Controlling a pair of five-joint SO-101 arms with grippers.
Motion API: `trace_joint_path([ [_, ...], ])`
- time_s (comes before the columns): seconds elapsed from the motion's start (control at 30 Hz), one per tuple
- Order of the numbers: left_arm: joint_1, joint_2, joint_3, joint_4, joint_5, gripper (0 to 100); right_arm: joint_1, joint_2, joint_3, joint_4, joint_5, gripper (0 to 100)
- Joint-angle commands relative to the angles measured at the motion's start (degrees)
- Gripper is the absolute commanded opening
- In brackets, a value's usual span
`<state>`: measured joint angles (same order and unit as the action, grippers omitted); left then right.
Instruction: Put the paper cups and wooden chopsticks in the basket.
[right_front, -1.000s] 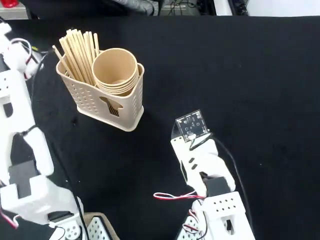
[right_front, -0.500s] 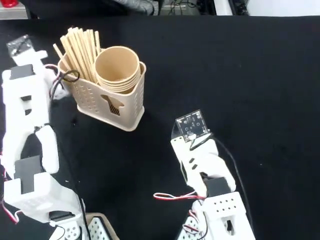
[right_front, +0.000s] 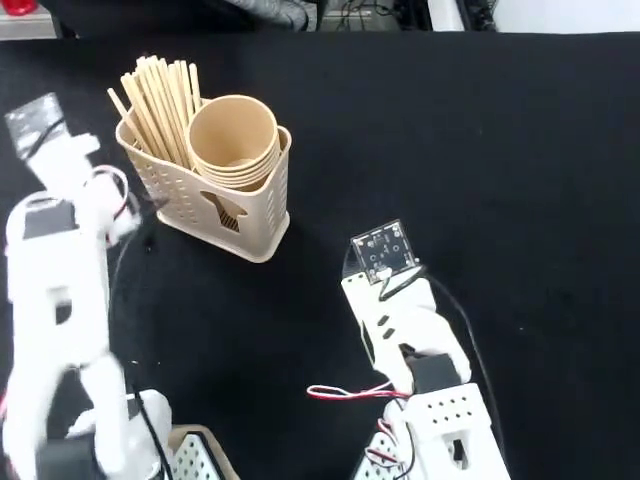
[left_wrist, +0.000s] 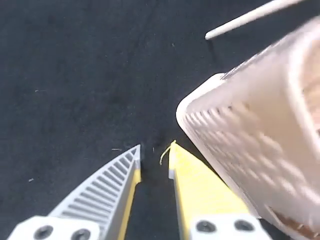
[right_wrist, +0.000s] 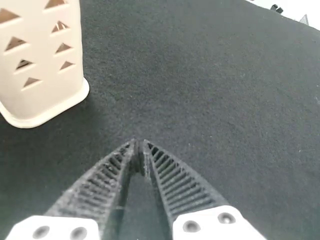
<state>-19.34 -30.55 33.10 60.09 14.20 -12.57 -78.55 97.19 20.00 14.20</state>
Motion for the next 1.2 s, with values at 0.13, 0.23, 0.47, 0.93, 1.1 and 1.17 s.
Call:
trace_joint_path([
  [0.13, -15.3, -36.4, 20.0, 3.0, -3.2, 11, 4.5, -0.2, -21.3, 24.1, 0.2, 1.6],
  [0.23, -15.5, -46.9, 30.8, 2.6, -7.9, 14, 4.6, -0.2, -30.5, 33.1, -1.6, 4.4],
  [0.47, -14.7, -71.1, 52.6, -1.6, -15.6, 14, 4.5, -0.1, -44.6, 39.6, -5.6, 8.6],
  [0.93, -7.5, -71.6, 59.9, -1.1, -28.3, 14, -11.9, 12.7, -60.4, 28.7, -12.6, 8.9],
  [1.1, -7.7, -71.6, 59.9, -1.1, -28.3, 14, -15.6, 31.3, -78.0, 32.9, -14.2, 8.9],
  [1.17, -7.7, -71.6, 60.0, -1.1, -28.3, 14, -17.3, 39.2, -87.5, 37.3, -15.4, 9.0],
])
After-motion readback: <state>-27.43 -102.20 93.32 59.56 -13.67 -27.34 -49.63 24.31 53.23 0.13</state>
